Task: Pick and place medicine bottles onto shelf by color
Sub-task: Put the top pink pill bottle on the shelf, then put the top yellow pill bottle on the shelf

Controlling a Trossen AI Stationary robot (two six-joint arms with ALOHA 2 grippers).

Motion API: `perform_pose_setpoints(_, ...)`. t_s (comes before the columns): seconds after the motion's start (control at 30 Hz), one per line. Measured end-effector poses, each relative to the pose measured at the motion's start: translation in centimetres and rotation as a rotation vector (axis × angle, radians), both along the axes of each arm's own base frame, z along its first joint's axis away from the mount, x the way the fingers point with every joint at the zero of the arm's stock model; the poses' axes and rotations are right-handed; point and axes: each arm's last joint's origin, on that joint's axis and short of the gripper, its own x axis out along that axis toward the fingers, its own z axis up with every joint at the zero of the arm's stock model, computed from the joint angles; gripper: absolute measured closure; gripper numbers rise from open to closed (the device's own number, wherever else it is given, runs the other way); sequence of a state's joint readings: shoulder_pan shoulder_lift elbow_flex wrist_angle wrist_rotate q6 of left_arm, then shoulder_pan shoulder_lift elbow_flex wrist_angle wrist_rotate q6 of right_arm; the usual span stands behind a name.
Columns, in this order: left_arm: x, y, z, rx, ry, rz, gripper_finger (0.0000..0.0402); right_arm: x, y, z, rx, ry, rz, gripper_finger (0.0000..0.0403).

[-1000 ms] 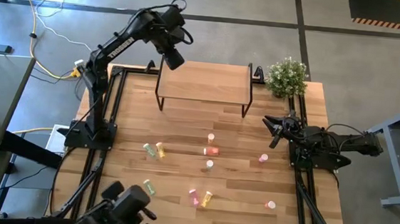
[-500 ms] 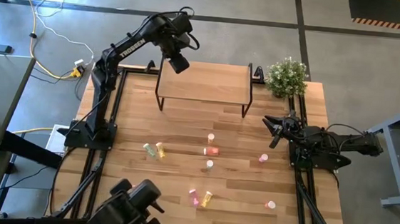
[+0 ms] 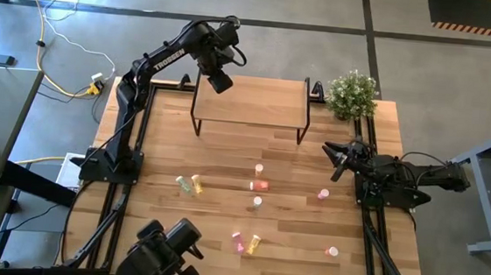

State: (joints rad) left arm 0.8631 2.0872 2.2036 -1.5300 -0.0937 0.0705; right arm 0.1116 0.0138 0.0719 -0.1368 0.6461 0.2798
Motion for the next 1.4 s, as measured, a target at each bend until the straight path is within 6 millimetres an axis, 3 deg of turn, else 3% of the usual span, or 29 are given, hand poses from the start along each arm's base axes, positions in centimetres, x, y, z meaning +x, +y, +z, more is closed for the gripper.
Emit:
perform_pose_setpoints(0.73, 0.02, 0.11, 0.06, 0.012, -0.008, 0.016, 0.0285, 0.0, 0.0, -0.01, 0.007, -0.004, -0.001, 0.033)
perform_pose_setpoints(1.4, -0.02, 0.02, 0.52, 0.015, -0.017, -0.011, 0.0209, -0.03, -0.07, 0.06, 0.006, -0.013, -0.028, 0.033)
